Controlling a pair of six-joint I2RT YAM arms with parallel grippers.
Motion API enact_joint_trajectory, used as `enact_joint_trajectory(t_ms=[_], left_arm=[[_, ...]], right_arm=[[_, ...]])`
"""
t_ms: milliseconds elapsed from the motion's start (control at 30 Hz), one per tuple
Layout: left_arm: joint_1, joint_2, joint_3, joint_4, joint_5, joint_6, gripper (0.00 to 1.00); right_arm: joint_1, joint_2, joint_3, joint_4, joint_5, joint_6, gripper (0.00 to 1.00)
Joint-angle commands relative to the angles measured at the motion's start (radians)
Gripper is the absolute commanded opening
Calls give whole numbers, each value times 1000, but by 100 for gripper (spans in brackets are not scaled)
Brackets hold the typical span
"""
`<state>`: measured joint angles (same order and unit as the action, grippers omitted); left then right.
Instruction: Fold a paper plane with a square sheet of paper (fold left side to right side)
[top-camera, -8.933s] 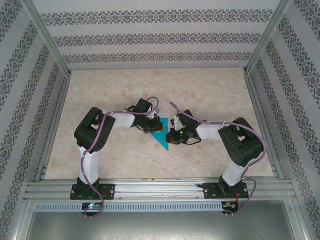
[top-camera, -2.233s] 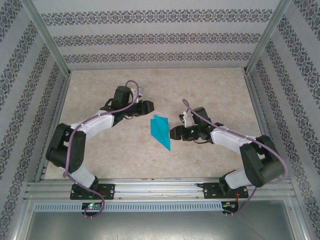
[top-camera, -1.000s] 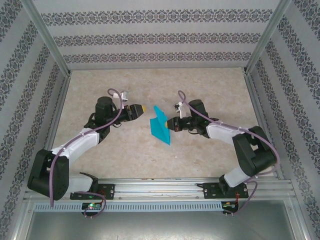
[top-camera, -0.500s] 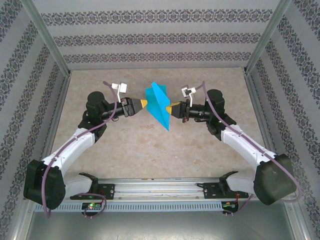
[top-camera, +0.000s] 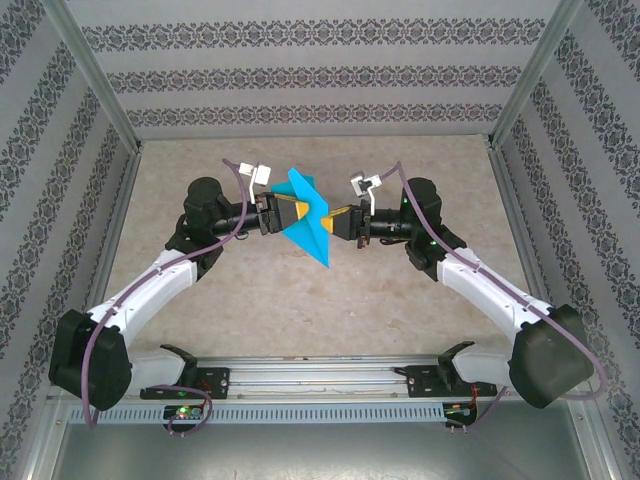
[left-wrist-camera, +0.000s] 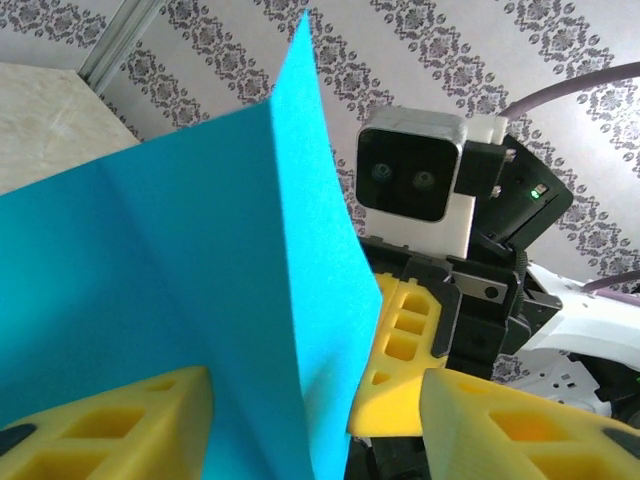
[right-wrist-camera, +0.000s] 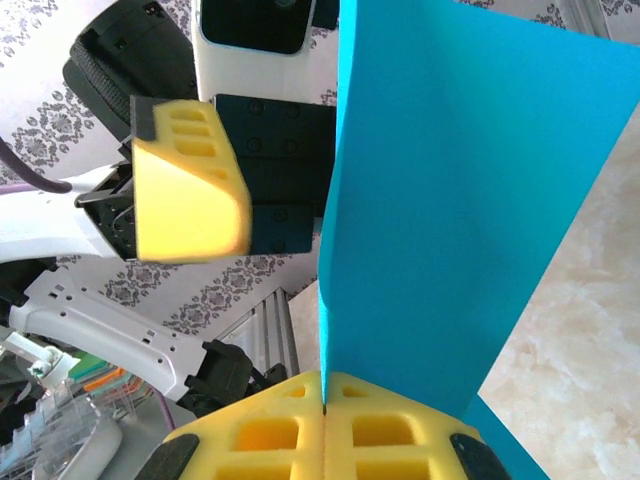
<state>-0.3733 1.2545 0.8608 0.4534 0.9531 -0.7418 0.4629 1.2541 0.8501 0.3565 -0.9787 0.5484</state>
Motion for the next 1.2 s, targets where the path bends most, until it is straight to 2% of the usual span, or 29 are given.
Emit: enact_joint_trajectory(t_ms=[0,133,433,533,633,700,767,833,967,1033,1167], left_arm=[[-13,8,33,-18,-6,42,49],[-12,-1,29,-19,-25,50,34],[-13,-15,11,-1,-58,47,11],[-12,-16,0,32,-62,31,7],[-12,-15,-3,51,-63,21,4],[-13,-17,-4,54,-65,21,4],[-13,-20,-8,61,-69,21,4],[-12,-23,-9,74,-71,17,4],[-17,-20,-11,94,-74,12,4],[-21,-15,-10,101,-72,10,4],[-26,-4,-4,106,-68,7,4]], right_arm=[[11,8,30,30,-20,5,0],[10,11,22,26,0,5,0],[-2,13,21,13,24,13,4],[-4,11,26,3,25,15,8],[-7,0,32,-12,32,16,15],[-15,-21,33,-34,42,11,22],[-26,-58,25,-75,68,1,35],[-42,-103,6,-128,107,-13,43],[-89,-182,-58,-238,183,-14,68],[-101,-200,-94,-273,180,-3,80],[-85,-188,-154,-209,119,77,90]])
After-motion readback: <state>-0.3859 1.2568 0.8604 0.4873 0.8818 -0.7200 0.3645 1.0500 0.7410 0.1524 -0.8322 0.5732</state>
